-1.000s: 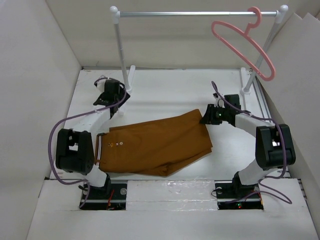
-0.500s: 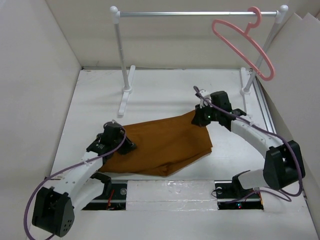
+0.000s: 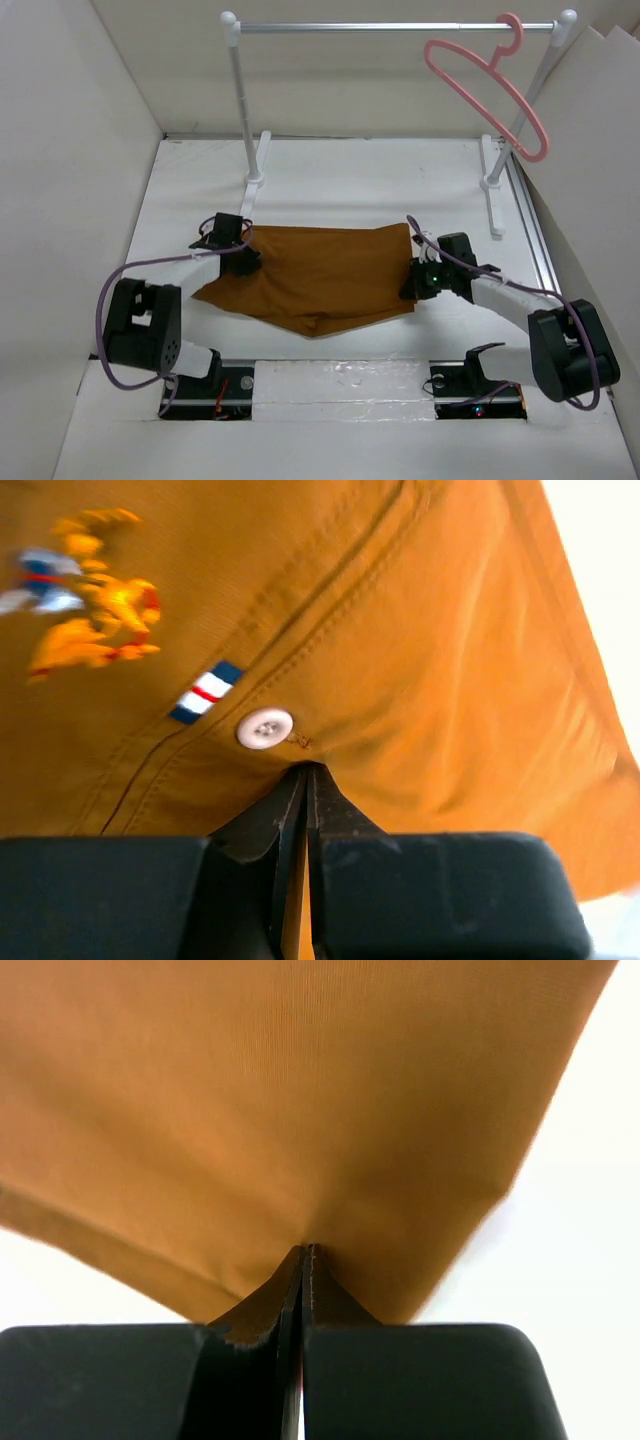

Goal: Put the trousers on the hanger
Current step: Fold the trousers at the center of the board, then pick up the hanger from the clothesline.

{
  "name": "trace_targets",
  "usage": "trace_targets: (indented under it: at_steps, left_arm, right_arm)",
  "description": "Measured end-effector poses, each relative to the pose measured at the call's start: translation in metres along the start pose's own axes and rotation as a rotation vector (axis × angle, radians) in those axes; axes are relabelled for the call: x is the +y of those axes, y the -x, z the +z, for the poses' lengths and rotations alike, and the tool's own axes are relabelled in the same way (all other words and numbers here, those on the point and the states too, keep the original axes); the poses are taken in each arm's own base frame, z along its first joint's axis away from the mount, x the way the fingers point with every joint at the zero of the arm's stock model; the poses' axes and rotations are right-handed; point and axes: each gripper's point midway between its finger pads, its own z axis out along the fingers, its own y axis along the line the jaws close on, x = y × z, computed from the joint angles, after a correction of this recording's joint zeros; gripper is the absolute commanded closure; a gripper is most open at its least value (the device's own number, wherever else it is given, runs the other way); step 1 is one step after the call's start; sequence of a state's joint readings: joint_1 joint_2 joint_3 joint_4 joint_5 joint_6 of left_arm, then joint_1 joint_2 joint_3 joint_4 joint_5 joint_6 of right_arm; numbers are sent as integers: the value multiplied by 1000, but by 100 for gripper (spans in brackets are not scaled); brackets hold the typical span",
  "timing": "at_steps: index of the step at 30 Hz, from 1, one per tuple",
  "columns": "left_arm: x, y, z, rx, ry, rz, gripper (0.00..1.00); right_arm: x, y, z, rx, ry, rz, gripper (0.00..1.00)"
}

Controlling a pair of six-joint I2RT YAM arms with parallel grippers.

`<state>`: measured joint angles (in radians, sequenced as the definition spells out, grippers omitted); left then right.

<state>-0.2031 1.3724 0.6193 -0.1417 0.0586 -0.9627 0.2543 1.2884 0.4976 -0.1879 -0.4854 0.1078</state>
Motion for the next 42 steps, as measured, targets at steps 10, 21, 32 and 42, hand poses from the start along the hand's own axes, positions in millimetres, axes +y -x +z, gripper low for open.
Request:
trace_targets:
  at_steps: [10, 21, 32, 42]
  left_arm:
    - [-54, 68, -22, -210, -33, 132, 100]
    - [-223, -79, -140, -154, -538, 604, 100]
    - [-202, -200, -148, 57, -625, 870, 60]
    - [-190, -187, -147, 37, -600, 889, 60]
  right_arm:
    - [49, 16, -27, 15, 127, -11, 79]
    - [142, 324, -278, -817, -17, -536, 91]
    - [-59, 372, -396, -933, -554, -405, 18]
    - [-145, 354, -302, -724, -331, -220, 25]
